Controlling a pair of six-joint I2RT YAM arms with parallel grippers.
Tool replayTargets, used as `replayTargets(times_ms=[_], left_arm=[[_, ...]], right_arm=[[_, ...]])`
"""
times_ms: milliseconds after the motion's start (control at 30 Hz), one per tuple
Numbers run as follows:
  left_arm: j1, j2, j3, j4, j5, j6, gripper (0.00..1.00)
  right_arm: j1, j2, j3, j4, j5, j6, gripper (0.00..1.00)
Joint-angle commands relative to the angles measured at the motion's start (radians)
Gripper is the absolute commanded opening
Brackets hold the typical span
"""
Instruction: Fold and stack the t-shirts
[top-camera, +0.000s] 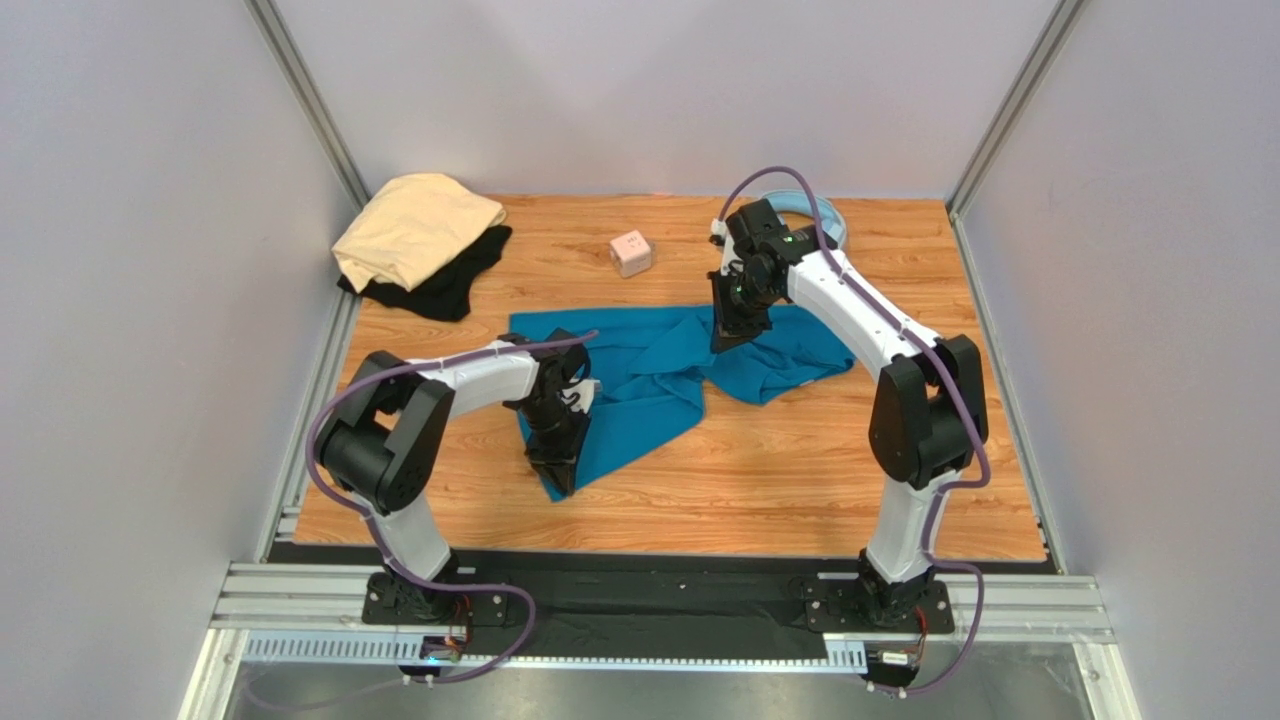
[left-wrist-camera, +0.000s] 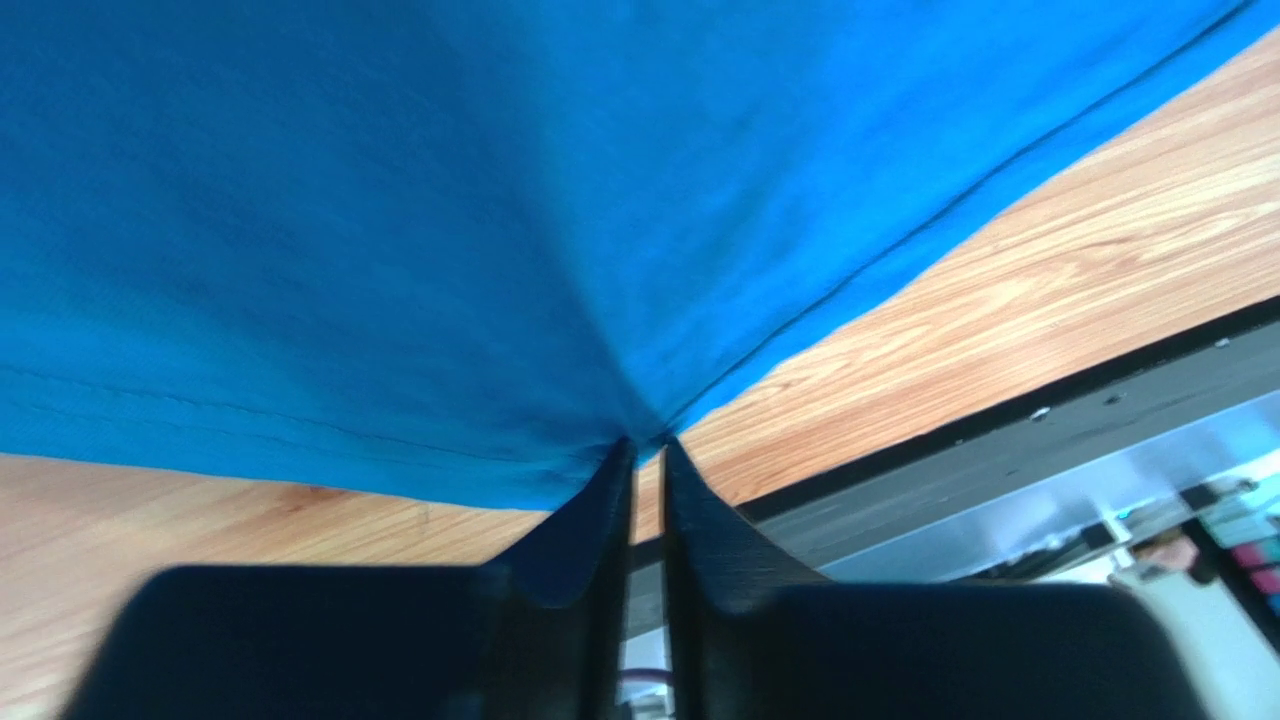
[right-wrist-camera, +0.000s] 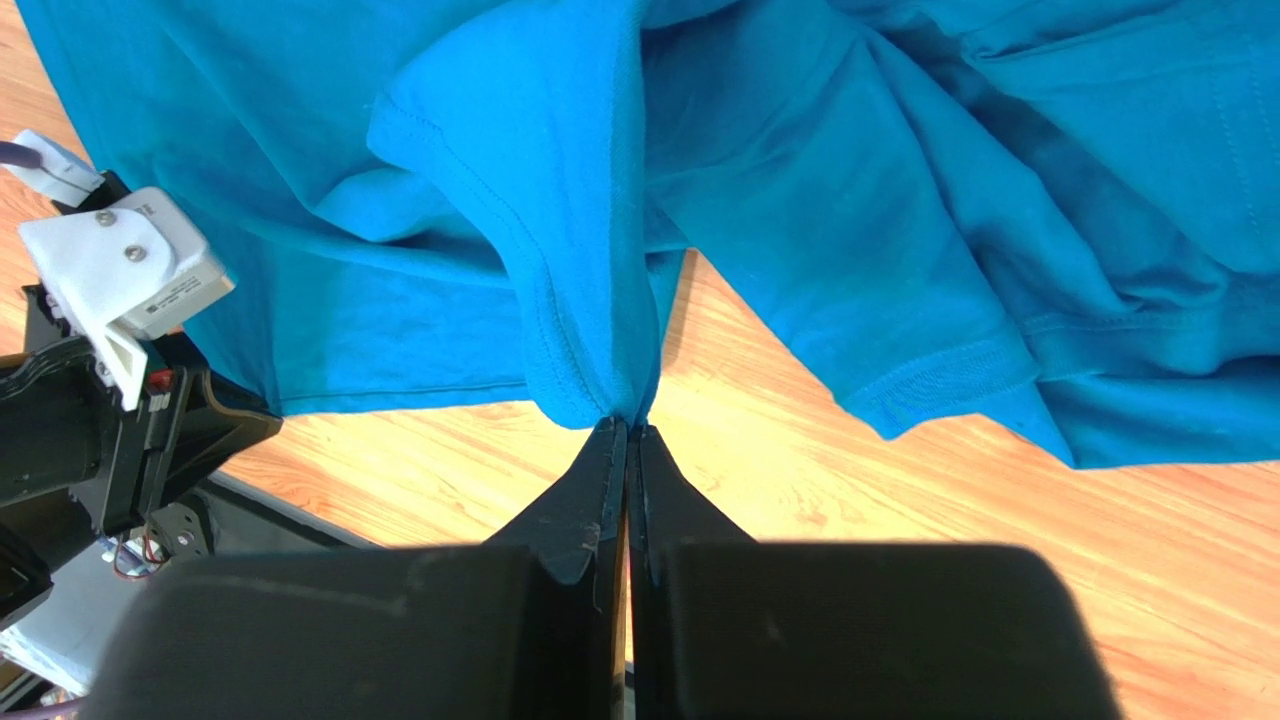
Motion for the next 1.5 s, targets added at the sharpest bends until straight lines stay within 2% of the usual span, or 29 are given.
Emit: replayTargets(times_ms=[0, 100, 433, 467, 567, 700, 933, 1267, 1467], left_arm=[[-0.007, 0.052, -0.047, 0.062, -0.029, -0.009, 0.13], [-0.007, 0.047, -0.058, 0.072, -0.038, -0.015, 0.0], [-0.007, -0.001, -0.05, 0.072, -0.075, -0.019, 0.0], [-0.007, -0.004, -0.047, 0.063, -0.076, -0.016, 0.12], [-0.007, -0.005, -0.023, 0.028, -0.087, -0.003, 0.3], [-0.007, -0.034, -0.01, 0.0, -0.096, 0.023, 0.36], [-0.007, -0.057, 0.011, -0.041, -0.113, 0.054, 0.37], [-0.016, -0.131, 0.149, -0.181, -0.133, 0.071, 0.37], [-0.016, -0.111, 0.096, -0.159, -0.115, 0.085, 0.37]], right_arm=[[-0.016, -0.069, -0.017, 0.019, -0.01, 0.003, 0.0], [-0.024, -0.083, -0.028, 0.019, -0.011, 0.003, 0.0], [-0.033, -0.108, -0.049, 0.023, -0.018, 0.0, 0.0], [-0.035, -0.106, -0.051, 0.025, -0.021, 0.001, 0.0], [-0.035, -0.106, -0.052, 0.029, -0.034, 0.004, 0.0], [-0.035, -0.104, -0.052, 0.034, -0.045, 0.01, 0.0], [-0.036, -0.1, -0.054, 0.039, -0.059, 0.01, 0.0], [-0.041, -0.091, -0.059, 0.039, -0.073, 0.007, 0.0], [-0.041, -0.088, -0.066, 0.043, -0.076, 0.007, 0.0]])
